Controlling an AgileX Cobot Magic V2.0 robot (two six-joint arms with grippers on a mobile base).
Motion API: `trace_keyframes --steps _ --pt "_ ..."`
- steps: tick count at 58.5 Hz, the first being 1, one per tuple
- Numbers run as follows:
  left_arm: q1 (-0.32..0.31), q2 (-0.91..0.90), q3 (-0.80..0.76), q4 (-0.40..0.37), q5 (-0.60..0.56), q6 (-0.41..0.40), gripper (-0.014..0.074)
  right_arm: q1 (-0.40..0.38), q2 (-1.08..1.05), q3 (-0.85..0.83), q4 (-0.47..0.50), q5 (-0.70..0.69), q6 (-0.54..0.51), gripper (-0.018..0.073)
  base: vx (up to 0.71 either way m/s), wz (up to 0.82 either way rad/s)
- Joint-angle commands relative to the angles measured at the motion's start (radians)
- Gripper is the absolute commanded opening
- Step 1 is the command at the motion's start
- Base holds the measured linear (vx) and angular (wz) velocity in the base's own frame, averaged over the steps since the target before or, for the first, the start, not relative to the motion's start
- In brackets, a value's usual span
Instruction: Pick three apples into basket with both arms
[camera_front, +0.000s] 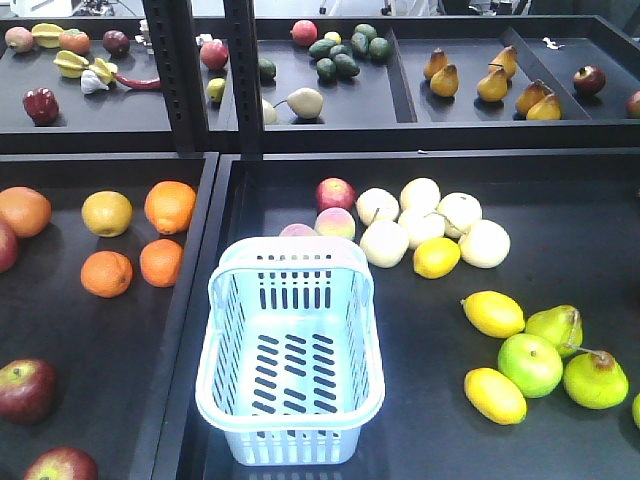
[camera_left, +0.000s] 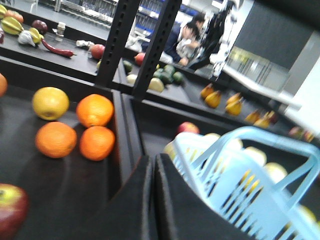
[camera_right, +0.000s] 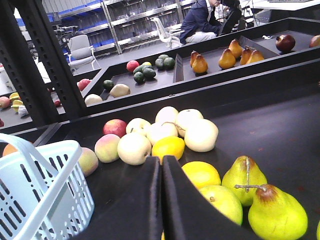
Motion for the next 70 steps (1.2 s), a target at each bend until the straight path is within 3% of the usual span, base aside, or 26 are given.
trace_keyframes --steps 1,15,21,33,37,56,61,70 --pt "0.001 -0.014 -0.026 -0.032 -0.131 -0.022 -0.0006 -0.006 -0.013 0.014 -0.004 -0.074 -0.003 -0.0005 0.00 0.00" --pt "0.001 -0.014 -0.026 -0.032 -0.383 -0.050 -0.0006 -0.006 -0.013 0.014 -0.004 -0.074 -0.003 -0.0005 0.00 0.00" --pt "0.001 -0.014 -0.038 -0.032 -0.416 -0.130 -0.0006 -0.006 -0.013 0.014 -0.004 -0.074 -0.003 -0.0005 0.00 0.00" --pt "0.001 -0.014 -0.038 -0.029 -0.478 -0.366 -0.0006 -0.006 -0.013 0.014 -0.004 -0.074 -0.003 -0.0005 0.00 0.00" --pt "0.001 -0.014 -0.048 -0.016 -0.499 -0.404 -0.0006 -0.006 -0.013 0.014 -0.004 -0.074 -0.003 -0.0005 0.00 0.00" --pt "0.001 0.070 -0.284 0.039 -0.498 -0.415 -0.0006 -0.006 -0.013 0.014 -0.004 -0.074 -0.003 -0.0005 0.00 0.00" --pt "0.001 0.127 -0.356 0.134 -0.485 -0.414 -0.0006 -0.006 -0.013 0.014 -0.004 -0.074 -0.003 -0.0005 0.00 0.00" --pt "0.001 0.258 -0.461 0.483 -0.474 -0.433 -0.0006 -0.006 -0.013 0.014 -0.004 -0.074 -0.003 -0.0005 0.00 0.00"
